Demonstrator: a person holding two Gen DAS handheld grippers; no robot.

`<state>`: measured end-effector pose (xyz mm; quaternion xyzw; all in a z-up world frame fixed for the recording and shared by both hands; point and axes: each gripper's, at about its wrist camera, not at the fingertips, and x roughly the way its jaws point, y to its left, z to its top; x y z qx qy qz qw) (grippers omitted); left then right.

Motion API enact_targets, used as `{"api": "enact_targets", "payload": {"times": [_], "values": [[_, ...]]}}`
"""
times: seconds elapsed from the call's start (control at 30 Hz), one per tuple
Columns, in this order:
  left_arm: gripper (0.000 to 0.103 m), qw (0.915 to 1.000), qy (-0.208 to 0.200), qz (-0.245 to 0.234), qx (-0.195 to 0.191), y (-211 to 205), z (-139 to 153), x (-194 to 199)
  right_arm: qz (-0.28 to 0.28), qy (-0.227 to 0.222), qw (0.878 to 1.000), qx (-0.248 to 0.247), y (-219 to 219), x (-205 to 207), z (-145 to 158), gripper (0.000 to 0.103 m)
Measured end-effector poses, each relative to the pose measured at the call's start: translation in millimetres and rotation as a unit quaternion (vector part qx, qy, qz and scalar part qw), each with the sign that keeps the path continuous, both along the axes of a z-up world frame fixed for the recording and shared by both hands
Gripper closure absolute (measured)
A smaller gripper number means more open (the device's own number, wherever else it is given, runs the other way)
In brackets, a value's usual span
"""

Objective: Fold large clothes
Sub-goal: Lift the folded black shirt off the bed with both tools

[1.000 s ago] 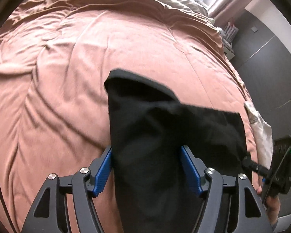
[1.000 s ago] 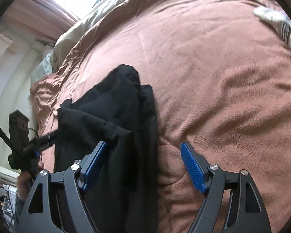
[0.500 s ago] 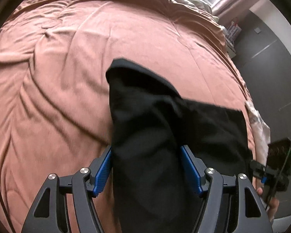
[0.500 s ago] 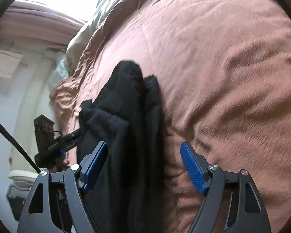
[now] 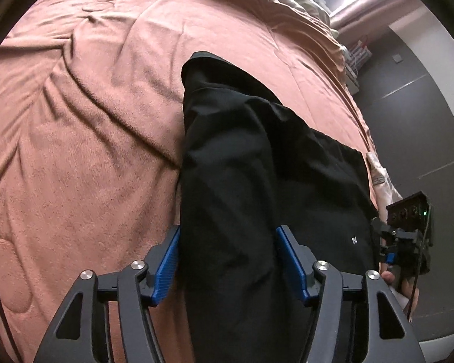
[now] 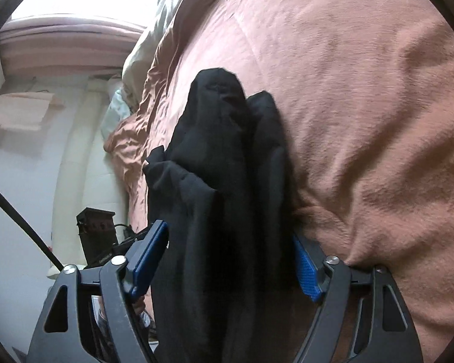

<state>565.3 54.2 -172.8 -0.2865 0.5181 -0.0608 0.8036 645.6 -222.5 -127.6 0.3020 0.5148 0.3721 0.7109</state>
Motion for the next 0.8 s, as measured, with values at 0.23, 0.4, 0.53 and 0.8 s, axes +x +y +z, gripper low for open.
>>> {"api": "enact_targets", "payload": {"times": [0.23, 0.4, 0.53, 0.8], "values": [[0.067, 0.9999, -0.016, 0.003, -0.001, -2.7, 14.5, -6.9, -0.001, -0.056, 0.998, -0.023, -5.0, -21.5, 25.1, 0.09], [0.077, 0.9992, -0.039, 0.006, -0.003, -0.9, 37.0, -23.0, 0.001, -0.091, 0.995, -0.033, -0.9, -47.8, 48.3, 0.093], [0.08, 0.998, -0.062, 0.008, -0.001, -2.8, 62.6, -42.0, -0.003, -0.113, 0.993, -0.028, -3.1, -72.1, 64.2, 0.093], [0.082, 0.9936, -0.109, 0.028, 0.001, -16.9, 114.2, -91.2, -0.003, -0.162, 0.987, -0.019, -24.6, -132.4, 89.2, 0.093]]}}
